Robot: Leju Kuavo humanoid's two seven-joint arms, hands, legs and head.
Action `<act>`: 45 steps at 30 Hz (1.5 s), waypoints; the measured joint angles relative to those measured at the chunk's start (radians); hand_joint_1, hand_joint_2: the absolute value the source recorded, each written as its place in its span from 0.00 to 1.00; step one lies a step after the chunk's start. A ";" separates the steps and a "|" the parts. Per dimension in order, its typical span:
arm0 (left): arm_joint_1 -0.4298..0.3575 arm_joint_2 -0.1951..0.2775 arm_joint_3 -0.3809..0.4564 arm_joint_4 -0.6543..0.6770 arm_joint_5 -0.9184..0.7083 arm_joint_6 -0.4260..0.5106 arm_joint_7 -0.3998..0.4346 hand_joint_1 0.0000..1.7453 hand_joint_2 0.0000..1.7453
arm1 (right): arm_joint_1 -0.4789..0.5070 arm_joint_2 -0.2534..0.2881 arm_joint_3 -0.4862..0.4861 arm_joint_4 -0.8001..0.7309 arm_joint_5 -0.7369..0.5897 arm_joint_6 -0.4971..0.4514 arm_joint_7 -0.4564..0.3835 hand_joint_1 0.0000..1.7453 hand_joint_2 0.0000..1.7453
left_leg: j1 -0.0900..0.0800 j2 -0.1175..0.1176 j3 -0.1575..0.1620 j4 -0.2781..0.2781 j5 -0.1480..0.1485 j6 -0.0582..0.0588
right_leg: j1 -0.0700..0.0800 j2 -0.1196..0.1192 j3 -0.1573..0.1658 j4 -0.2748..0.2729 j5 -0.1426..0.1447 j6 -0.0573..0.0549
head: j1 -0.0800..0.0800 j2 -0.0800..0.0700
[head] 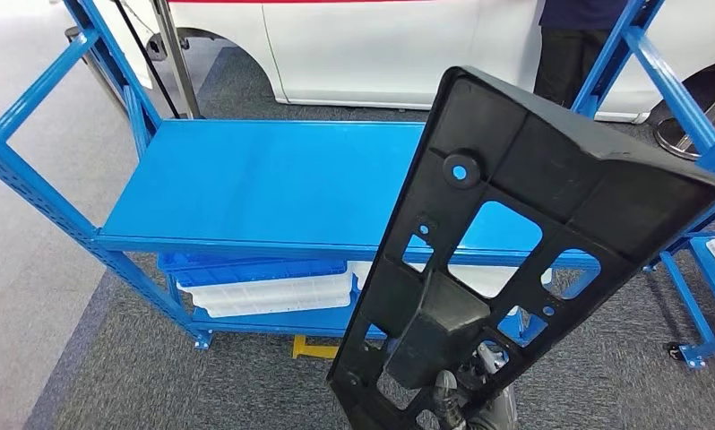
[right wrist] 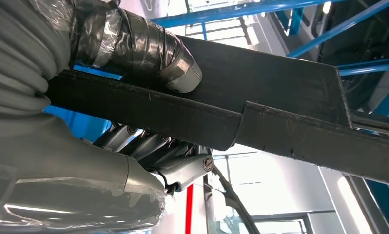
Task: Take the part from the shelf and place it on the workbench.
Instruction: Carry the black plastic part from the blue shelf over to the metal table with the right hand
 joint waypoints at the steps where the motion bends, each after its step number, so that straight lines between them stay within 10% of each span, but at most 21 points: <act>1: 0.000 0.000 -0.002 0.000 0.000 0.000 0.001 0.00 1.00 | 0.000 0.000 0.000 0.000 -0.002 0.000 0.000 1.00 1.00 | 0.000 0.000 -0.014 0.059 -0.053 -0.003 | 0.001 0.000 -0.015 0.001 0.012 -0.003 | 0.000 0.000; 3: 0.000 0.000 -0.005 0.001 0.002 0.000 0.004 0.00 1.00 | 0.001 0.000 0.000 0.000 -0.006 0.001 -0.001 1.00 1.00 | 0.000 0.000 -0.025 0.168 -0.104 -0.007 | 0.005 -0.001 -0.049 0.003 0.037 -0.004 | 0.000 0.000; 5: 0.000 0.001 -0.007 0.002 0.005 0.000 0.008 0.00 1.00 | 0.002 0.000 0.000 0.000 -0.012 0.002 -0.001 1.00 1.00 | -0.001 0.000 0.015 0.177 -0.064 -0.002 | 0.008 -0.002 -0.083 0.009 0.059 -0.003 | 0.000 0.000; 7: -0.001 0.004 -0.009 0.004 0.008 0.000 0.011 0.00 1.00 | 0.002 0.000 0.000 0.000 -0.016 0.002 -0.001 1.00 1.00 | -0.006 -0.001 0.118 0.059 -0.022 0.014 | 0.012 -0.001 -0.109 0.014 0.079 0.000 | 0.000 0.000; 10: -0.005 0.008 -0.013 0.006 0.010 0.000 0.011 0.00 1.00 | 0.002 0.000 -0.001 0.000 -0.017 0.002 -0.001 1.00 1.00 | -0.016 -0.002 0.243 -0.132 -0.048 0.031 | 0.013 -0.005 -0.124 0.013 0.109 0.014 | 0.000 0.000; 13: -0.003 0.008 -0.014 0.007 0.011 0.000 0.011 0.00 1.00 | 0.003 -0.001 -0.001 0.000 -0.017 0.003 -0.001 1.00 1.00 | -0.017 0.002 0.234 -0.159 -0.022 0.043 | 0.008 -0.005 -0.129 0.009 0.121 0.032 | 0.001 0.000; 18: -0.002 0.008 -0.014 0.007 0.011 0.000 0.012 0.00 1.00 | 0.005 -0.004 -0.001 0.001 -0.017 0.003 -0.001 1.00 1.00 | -0.013 0.011 0.154 -0.156 0.043 0.063 | 0.001 0.002 -0.174 0.240 -0.085 0.055 | 0.001 0.000; 20: -0.001 0.008 -0.014 0.007 0.011 0.000 0.012 0.00 1.00 | 0.005 -0.005 -0.001 0.001 -0.017 0.003 -0.001 1.00 1.00 | -0.012 0.013 0.113 -0.142 0.065 0.058 | -0.004 0.002 -0.151 0.284 -0.054 0.060 | 0.001 0.000; 22: -0.001 0.007 -0.014 0.007 0.011 0.000 0.013 0.00 1.00 | 0.004 -0.005 -0.001 0.001 -0.017 0.003 -0.001 1.00 1.00 | -0.010 0.013 0.072 -0.120 0.082 0.050 | -0.009 0.002 -0.066 0.203 -0.006 0.062 | 0.001 0.000; 24: -0.002 0.007 -0.015 0.007 0.011 0.000 0.013 0.00 1.00 | 0.002 -0.006 -0.001 0.001 -0.017 0.004 -0.001 1.00 1.00 | -0.011 0.010 0.043 -0.097 0.094 0.038 | -0.007 0.004 0.033 0.065 -0.030 0.056 | 0.000 0.000; 27: -0.003 0.007 -0.015 0.007 0.015 -0.001 0.012 0.00 1.00 | 0.002 -0.006 -0.002 0.001 -0.026 0.009 0.000 1.00 1.00 | -0.010 0.011 0.026 -0.089 0.114 0.018 | -0.001 0.007 0.062 -0.009 -0.063 0.033 | 0.000 0.000; 30: -0.001 0.009 -0.015 0.007 0.021 -0.003 0.010 0.00 1.00 | 0.001 -0.006 -0.002 0.003 -0.053 0.022 0.002 1.00 1.00 | -0.004 0.007 0.002 -0.040 0.049 0.000 | -0.003 0.009 0.034 -0.011 -0.035 0.008 | 0.000 0.000; 32: -0.001 0.009 -0.016 0.007 0.023 -0.003 0.010 0.00 1.00 | 0.001 -0.006 -0.002 0.005 -0.063 0.027 0.003 1.00 1.00 | -0.003 0.003 -0.030 0.069 -0.048 -0.007 | -0.001 0.015 0.010 -0.010 -0.015 0.002 | 0.000 0.000; 34: -0.001 0.009 -0.019 0.007 0.024 -0.003 0.010 0.00 1.00 | 0.002 -0.006 -0.002 0.007 -0.068 0.029 0.004 1.00 1.00 | -0.003 0.001 -0.045 0.169 -0.077 -0.008 | 0.002 0.026 -0.017 -0.006 0.005 0.002 | 0.000 0.000; 36: -0.001 0.009 -0.021 0.007 0.025 -0.002 0.011 0.00 1.00 | 0.002 -0.006 -0.002 0.008 -0.070 0.029 0.005 1.00 1.00 | -0.003 -0.005 -0.001 0.151 -0.033 -0.001 | 0.005 0.043 -0.041 -0.002 0.022 0.004 | 0.000 0.000; 38: -0.001 0.012 -0.022 0.008 0.027 -0.002 0.011 0.00 1.00 | 0.002 -0.006 -0.002 0.009 -0.071 0.029 0.006 1.00 1.00 | -0.005 -0.047 0.102 0.011 0.001 0.018 | 0.007 0.060 -0.055 0.000 0.034 0.009 | 0.000 0.000; 41: 0.001 0.016 -0.023 0.010 0.032 -0.001 0.012 0.00 1.00 | 0.003 -0.006 -0.003 0.008 -0.072 0.029 0.008 1.00 1.00 | -0.008 -0.093 0.189 -0.128 -0.008 0.037 | 0.003 0.088 -0.066 -0.002 0.053 0.026 | 0.000 0.000; 45: 0.001 0.013 -0.028 0.011 0.035 -0.001 0.017 0.00 1.00 | 0.011 -0.006 -0.013 0.005 -0.074 0.027 0.009 1.00 1.00 | -0.003 -0.035 0.192 -0.162 0.014 0.049 | 0.007 0.072 -0.098 0.045 0.027 0.049 | 0.002 0.000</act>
